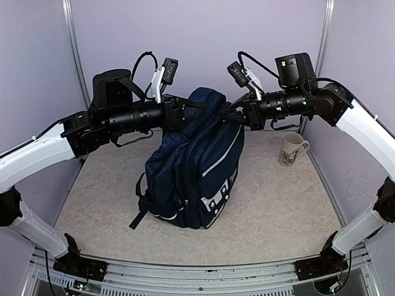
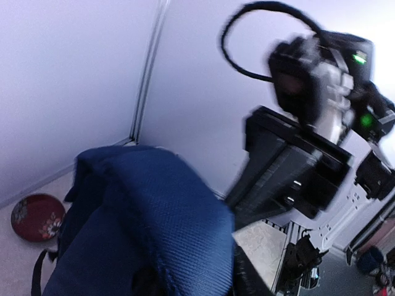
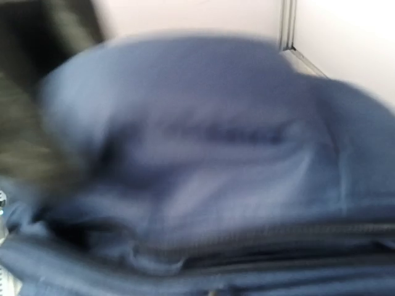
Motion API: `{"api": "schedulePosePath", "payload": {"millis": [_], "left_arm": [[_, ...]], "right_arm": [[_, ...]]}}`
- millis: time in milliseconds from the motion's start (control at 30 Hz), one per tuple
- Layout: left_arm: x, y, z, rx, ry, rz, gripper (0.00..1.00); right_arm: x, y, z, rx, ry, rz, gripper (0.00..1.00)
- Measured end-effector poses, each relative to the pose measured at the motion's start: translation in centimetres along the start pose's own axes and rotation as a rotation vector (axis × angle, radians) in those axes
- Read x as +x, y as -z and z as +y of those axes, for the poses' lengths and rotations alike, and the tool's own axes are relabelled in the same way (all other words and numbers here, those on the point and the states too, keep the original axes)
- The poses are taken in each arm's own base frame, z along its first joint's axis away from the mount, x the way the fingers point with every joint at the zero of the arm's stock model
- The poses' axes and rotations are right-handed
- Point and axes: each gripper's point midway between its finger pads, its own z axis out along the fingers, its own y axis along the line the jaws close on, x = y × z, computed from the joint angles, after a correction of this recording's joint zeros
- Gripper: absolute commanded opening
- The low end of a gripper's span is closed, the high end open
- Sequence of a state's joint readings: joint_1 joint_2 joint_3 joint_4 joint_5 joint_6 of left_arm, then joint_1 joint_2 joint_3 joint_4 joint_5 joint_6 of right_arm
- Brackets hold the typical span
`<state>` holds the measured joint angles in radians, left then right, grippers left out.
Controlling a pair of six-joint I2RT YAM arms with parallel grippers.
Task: Pack the student bag
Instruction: Reset both arms
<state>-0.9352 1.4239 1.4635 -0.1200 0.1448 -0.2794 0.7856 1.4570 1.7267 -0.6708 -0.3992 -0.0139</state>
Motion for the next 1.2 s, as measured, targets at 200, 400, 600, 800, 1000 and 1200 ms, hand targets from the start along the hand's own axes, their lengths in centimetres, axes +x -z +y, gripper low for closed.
{"api": "schedulePosePath", "payload": {"millis": [200,400,600,800,1000,1200], "left_arm": [[-0.8,3.3,-8.4,0.303,-0.144,-0.021,0.88],[-3.6,7.8,-12.0,0.431,-0.458,-0.037,0.87],[-7.2,10.0,-5.4,0.161,-0.693,-0.099,0.90],[-8.5,6.0,6.2,-0.024,-0.876,0.021,0.99],[-6.4,-1.3,10.7,0.235,-1.053,0.117,0.99],[0.6,-3.3,11.8,0.454,-1.057,0.234,0.99]], "right_arm": [[0.0,0.0,-3.4,-0.013,0.015,0.014,0.00],[0.3,-0.8,-5.7,-0.046,0.042,0.004,0.00],[0.2,-0.9,-5.9,-0.081,0.062,-0.006,0.00],[0.0,-1.3,-5.8,-0.118,0.071,-0.013,0.00],[0.0,-1.3,-5.7,-0.126,0.073,-0.013,0.00],[0.1,-1.4,-5.7,-0.127,0.070,-0.010,0.00]]}}
